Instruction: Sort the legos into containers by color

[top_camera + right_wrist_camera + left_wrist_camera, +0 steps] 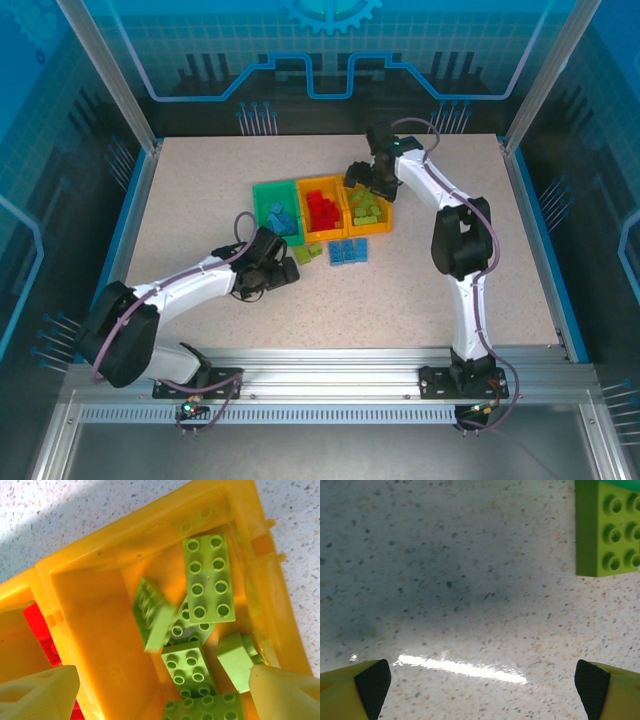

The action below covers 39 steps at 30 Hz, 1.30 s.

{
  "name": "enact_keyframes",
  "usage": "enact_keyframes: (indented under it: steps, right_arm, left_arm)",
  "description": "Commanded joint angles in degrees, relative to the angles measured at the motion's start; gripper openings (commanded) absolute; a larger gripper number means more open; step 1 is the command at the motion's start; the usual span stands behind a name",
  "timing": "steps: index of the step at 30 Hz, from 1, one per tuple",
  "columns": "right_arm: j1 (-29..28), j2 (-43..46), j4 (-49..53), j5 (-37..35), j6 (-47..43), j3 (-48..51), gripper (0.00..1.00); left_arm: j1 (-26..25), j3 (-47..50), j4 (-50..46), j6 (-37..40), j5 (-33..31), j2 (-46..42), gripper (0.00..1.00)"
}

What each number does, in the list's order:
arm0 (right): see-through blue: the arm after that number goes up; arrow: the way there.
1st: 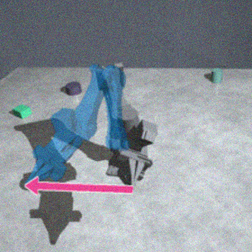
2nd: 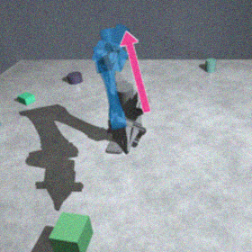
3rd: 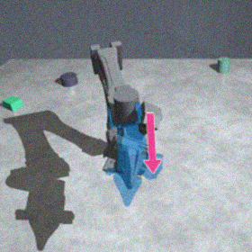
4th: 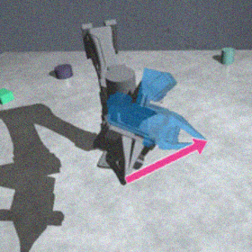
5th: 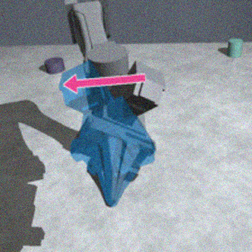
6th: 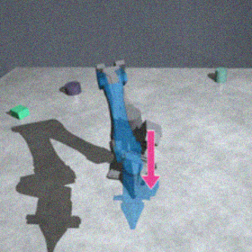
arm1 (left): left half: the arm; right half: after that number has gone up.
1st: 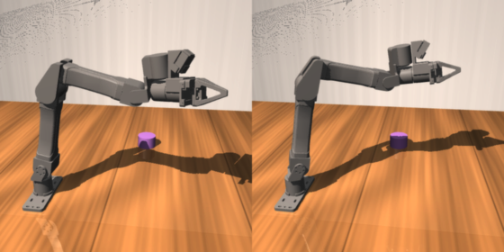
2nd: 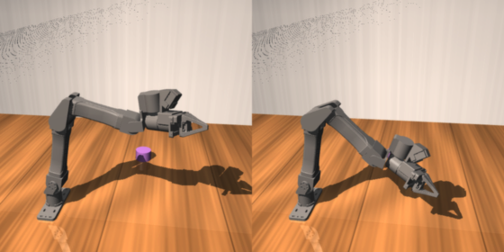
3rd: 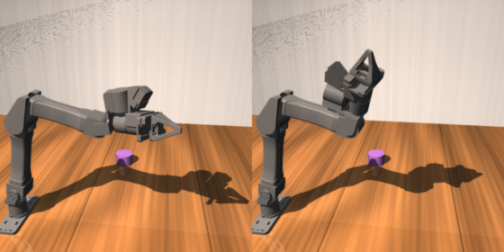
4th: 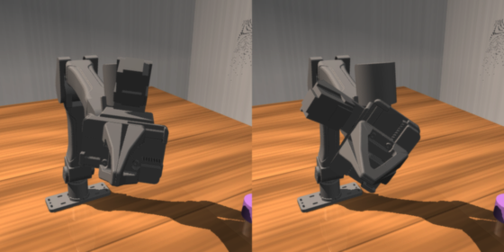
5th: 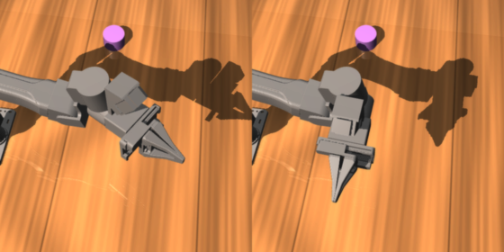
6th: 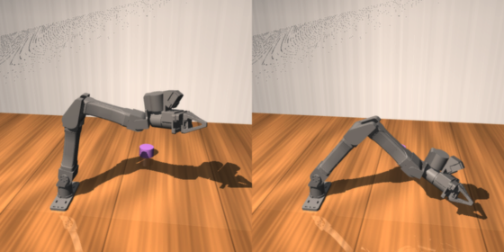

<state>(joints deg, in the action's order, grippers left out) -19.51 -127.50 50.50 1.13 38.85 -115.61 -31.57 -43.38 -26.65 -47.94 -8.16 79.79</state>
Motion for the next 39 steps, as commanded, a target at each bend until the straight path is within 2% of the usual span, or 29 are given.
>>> enact_keyframes:
  steps: [1,5,9,13,17,25,39]
  right_arm:
    - [-2.49,6.86,-0.26,-0.54,-2.82,3.88,0.91]
    - [-6.56,14.77,-6.06,-3.18,-8.40,14.08,0.87]
    - [-11.95,22.11,-12.17,-6.47,-11.56,25.49,0.77]
    - [-18.27,24.39,-16.12,-6.55,-14.62,31.21,0.73]
    - [-22.76,20.40,-15.16,-7.09,-16.21,29.94,0.73]
    - [-26.05,11.54,-12.32,-9.46,-17.13,24.17,0.73]
    - [-26.30,4.84,-10.16,-14.18,-16.57,19.60,0.65]
  left_arm:
    - [-0.33,-2.54,0.99,-0.22,1.05,0.87,0.99]
    - [-0.11,-2.21,-0.02,-1.01,-0.54,-0.77,0.99]
    - [1.36,-0.26,-1.07,-1.54,-1.15,-3.79,0.99]
    - [5.06,2.88,-1.84,-1.82,-0.20,-7.14,0.99]
    - [8.09,5.75,-3.07,-0.78,0.42,-11.31,0.99]
    - [11.63,9.55,-4.64,0.66,1.15,-16.14,0.99]
    - [12.02,11.38,-4.20,0.79,2.01,-17.37,0.99]
